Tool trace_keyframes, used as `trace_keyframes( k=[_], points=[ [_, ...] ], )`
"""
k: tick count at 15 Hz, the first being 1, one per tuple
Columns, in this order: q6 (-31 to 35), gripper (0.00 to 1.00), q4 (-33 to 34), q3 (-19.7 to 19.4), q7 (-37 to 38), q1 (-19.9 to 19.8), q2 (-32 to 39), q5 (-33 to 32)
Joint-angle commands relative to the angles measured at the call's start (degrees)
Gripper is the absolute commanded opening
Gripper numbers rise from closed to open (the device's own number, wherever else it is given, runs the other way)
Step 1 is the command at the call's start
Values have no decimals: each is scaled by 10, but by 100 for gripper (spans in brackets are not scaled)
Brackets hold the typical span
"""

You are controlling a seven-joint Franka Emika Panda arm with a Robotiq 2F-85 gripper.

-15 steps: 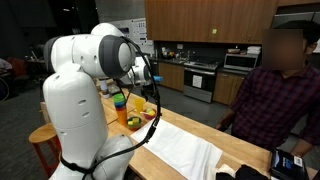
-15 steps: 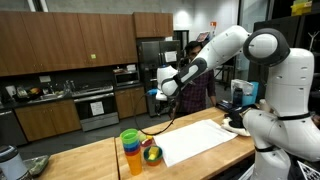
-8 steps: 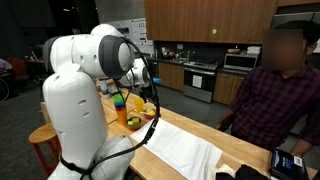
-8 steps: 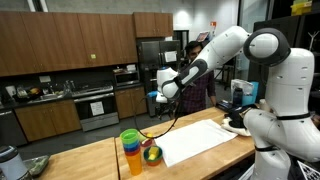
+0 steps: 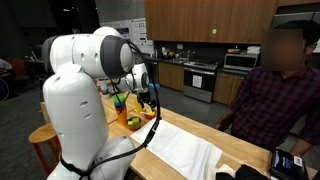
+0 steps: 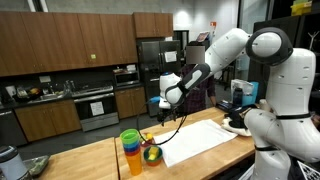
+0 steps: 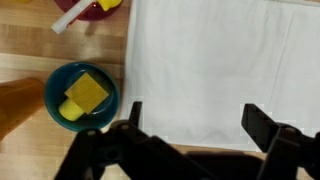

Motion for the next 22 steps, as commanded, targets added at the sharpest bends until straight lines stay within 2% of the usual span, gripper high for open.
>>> trace_keyframes(
  k=[1, 5, 6, 7, 15, 17, 18, 20, 21, 22],
  points=[
    [31, 100, -49, -2, 0, 27, -51, -6],
    [70, 100, -37, -2, 6, 22, -8, -11],
    [84, 100, -40, 105, 7, -90, 1, 2],
    [97, 100, -45, 119, 22, -111, -1, 1],
    [113, 100, -50, 392, 160, -477, 23, -43],
    [103, 100, -52, 442, 187, -542, 31, -28],
    [99, 100, -56, 464, 164, -564, 30, 4],
    [96, 100, -69, 504, 71, -594, 22, 58],
    [98, 100, -57, 509, 125, -609, 35, 18],
    [98, 100, -60, 520, 101, -615, 35, 37]
  ],
)
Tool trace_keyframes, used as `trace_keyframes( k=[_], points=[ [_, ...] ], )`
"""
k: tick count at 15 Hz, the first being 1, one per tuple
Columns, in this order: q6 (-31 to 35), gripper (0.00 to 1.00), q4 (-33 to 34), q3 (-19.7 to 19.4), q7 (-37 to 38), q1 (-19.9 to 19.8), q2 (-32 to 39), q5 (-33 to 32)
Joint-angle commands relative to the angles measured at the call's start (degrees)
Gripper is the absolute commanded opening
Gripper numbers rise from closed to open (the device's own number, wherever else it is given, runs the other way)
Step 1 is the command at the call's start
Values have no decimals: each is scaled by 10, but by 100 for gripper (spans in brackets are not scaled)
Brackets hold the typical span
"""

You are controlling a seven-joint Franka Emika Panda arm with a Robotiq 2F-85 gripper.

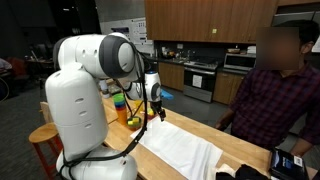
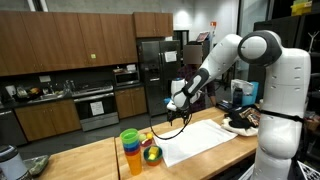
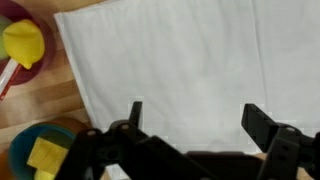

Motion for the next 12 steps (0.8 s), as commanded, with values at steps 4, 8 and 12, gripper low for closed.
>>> trace_keyframes(
  k=[4, 8, 12],
  points=[
    [-1, 100, -2, 47, -10, -37, 0, 6],
    [-1, 100, -2, 47, -11, -38, -1, 6],
    [-1, 100, -2, 47, -11, -38, -1, 6]
  ],
)
